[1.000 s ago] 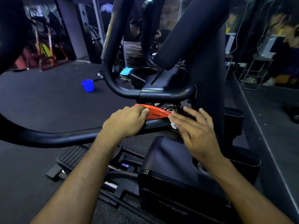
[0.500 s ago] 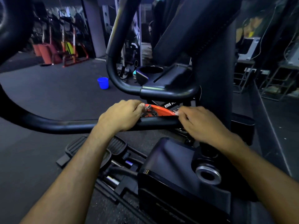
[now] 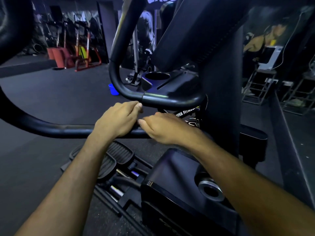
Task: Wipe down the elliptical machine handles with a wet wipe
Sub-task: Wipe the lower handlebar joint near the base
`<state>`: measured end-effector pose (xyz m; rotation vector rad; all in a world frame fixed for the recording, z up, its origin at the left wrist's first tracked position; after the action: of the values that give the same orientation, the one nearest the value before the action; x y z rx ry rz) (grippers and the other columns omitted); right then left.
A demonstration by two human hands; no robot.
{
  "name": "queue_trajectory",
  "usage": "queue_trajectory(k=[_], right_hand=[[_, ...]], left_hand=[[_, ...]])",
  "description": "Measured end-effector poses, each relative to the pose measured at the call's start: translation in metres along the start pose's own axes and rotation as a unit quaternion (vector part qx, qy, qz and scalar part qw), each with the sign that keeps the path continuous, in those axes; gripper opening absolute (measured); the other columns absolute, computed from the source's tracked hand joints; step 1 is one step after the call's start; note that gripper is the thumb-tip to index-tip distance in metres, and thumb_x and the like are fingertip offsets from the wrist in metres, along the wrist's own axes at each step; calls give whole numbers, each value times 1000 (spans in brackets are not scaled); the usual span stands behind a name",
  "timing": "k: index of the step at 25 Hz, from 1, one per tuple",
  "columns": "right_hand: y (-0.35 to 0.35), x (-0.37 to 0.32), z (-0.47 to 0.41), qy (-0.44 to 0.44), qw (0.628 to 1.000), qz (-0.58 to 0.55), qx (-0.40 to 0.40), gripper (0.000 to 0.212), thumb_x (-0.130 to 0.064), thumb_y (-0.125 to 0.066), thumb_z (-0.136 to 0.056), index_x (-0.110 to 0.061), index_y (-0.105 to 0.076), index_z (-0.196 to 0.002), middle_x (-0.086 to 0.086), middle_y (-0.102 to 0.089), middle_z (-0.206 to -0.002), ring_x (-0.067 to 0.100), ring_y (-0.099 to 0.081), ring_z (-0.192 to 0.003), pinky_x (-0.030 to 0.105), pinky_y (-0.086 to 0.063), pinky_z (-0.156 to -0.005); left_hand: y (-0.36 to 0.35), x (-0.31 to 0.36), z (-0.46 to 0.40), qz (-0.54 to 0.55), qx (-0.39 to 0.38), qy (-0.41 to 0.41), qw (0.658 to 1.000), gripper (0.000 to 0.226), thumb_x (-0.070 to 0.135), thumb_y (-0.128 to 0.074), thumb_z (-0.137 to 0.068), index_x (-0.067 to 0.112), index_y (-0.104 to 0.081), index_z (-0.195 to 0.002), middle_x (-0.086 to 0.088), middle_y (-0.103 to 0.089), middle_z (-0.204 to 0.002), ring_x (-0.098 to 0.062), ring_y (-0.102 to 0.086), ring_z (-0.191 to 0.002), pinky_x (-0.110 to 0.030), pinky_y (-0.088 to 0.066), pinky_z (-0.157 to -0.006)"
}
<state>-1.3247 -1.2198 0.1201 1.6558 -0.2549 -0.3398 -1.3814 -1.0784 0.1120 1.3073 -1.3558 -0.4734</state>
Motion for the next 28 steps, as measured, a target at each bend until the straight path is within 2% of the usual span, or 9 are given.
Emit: queue_trajectory(k=[3,5,7,12,15,18,20,24,28], right_hand=[[6,30,38,61,992,-61,91,32,-39,-36,-108,-25,-65,-108,-5,-72,-107,19,-65,-102,33,-46,-86],[20,56,63,61,979,-162,105,27,-31,-51,-105,-25,-71,-121,-23,-69,-117,-9,-61,-109,10,-42,-91],[24,77,74,38,972,-202,114,23,-30,-62,-99,-28,-74,-119,-27,-68,-119,-17,-58,-112,9,-42,-99],[7,49,48,33,959,-171,222,18,-26,-65,-97,-19,-79,-107,-8,-76,-104,5,-68,-97,28,-50,-91],[-14,18,52,74,955,-92,272,30,-18,-56,-99,-9,-71,-123,6,-73,-120,21,-68,-111,34,-50,-99],[-11,31,81,134,955,-111,239,39,-4,-52,-97,-7,-64,-134,4,-62,-140,13,-57,-131,27,-39,-115],[6,57,91,117,966,-123,194,37,-3,-56,-97,-14,-69,-129,-4,-66,-135,3,-59,-125,20,-41,-111],[29,84,74,14,962,-202,181,16,-21,-74,-91,-27,-80,-105,-24,-74,-97,-15,-64,-94,9,-45,-84],[16,57,53,31,958,-216,186,6,-24,-74,-91,-24,-78,-95,-20,-71,-86,-7,-65,-84,14,-46,-78]], left_hand=[[-1,1,5,-33,23,5,999,47,57,-22,-102,33,-62,-103,1,-72,-100,-37,-62,-100,-48,-52,-88],[0,2,5,-48,30,6,998,48,56,-22,-103,29,-62,-101,-1,-72,-101,-39,-61,-99,-48,-52,-86],[-1,3,4,-50,29,8,998,54,59,-18,-98,27,-62,-100,-3,-72,-102,-40,-61,-99,-49,-52,-86],[-3,0,7,-62,-4,23,998,56,61,-16,-97,32,-63,-101,-5,-71,-107,-40,-62,-103,-49,-52,-89],[-6,-2,3,-40,-33,42,998,51,53,-25,-107,25,-64,-92,-8,-69,-100,-39,-62,-100,-50,-52,-91],[-6,-3,3,-32,-28,35,998,51,51,-24,-109,22,-62,-91,-7,-68,-95,-38,-61,-96,-50,-52,-89],[-8,-4,3,-47,-25,19,998,52,54,-22,-107,23,-61,-92,-8,-68,-98,-39,-61,-96,-50,-52,-89],[-8,-1,3,-50,-23,12,998,62,66,-12,-94,28,-61,-94,-3,-69,-103,-38,-62,-98,-51,-52,-90],[-10,17,7,-42,17,-22,999,46,60,-19,-105,33,-57,-102,4,-71,-102,-37,-62,-99,-50,-51,-87]])
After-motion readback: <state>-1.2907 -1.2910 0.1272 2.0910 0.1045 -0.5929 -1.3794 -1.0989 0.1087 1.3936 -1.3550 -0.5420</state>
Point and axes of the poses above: each hand's wrist, its own z-axis away from the middle knuckle, its own y-axis out of the back of the hand, x = y × z, the point moved 4 cm from there along -z, towards the middle knuckle
